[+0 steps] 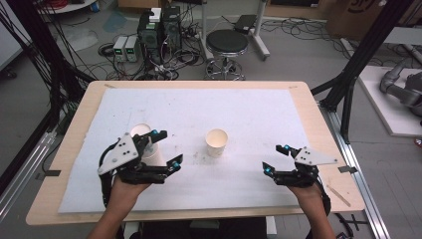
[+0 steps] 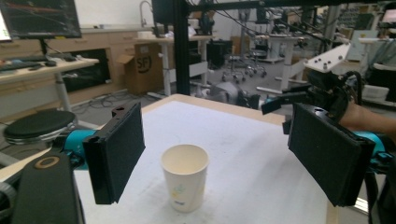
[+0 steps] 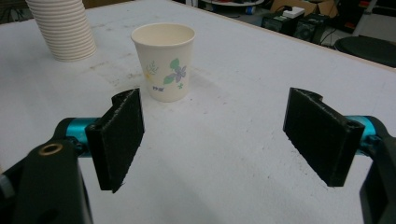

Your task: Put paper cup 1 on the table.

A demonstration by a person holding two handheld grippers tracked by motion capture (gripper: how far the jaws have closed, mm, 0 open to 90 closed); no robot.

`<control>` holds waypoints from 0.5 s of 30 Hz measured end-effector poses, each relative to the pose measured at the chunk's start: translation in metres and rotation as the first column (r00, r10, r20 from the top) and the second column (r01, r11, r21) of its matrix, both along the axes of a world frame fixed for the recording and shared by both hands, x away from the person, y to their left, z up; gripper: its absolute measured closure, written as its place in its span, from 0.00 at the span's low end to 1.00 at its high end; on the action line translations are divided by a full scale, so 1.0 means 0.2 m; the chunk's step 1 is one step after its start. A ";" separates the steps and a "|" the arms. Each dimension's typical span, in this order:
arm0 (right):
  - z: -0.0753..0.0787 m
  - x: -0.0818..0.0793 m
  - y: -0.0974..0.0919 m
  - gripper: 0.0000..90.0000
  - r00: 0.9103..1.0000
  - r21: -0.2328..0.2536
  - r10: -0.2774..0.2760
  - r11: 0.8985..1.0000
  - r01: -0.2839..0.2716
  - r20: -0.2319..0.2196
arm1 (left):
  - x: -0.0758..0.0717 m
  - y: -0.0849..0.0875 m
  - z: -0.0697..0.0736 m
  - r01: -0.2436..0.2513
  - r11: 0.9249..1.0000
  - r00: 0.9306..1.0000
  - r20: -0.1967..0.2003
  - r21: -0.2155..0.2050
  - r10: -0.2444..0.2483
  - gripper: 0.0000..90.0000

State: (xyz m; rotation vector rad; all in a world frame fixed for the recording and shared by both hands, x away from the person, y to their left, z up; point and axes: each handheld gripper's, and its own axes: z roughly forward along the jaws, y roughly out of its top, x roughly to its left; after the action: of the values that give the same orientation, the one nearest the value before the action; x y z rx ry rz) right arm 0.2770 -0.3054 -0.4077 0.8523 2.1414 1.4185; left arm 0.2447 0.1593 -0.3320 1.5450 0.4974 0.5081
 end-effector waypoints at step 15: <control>0.01 0.00 -0.01 0.23 1.000 -0.010 -0.022 1.000 0.023 0.003 | -0.10 0.43 -0.11 -0.237 0.971 0.971 0.014 -0.018 0.237 0.19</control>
State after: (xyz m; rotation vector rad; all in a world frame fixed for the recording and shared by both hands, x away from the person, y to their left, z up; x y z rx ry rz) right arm 0.2772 -0.3080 -0.4062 0.8671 2.1284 1.3956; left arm 0.2253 0.2447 -0.3539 1.4721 0.6772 0.6973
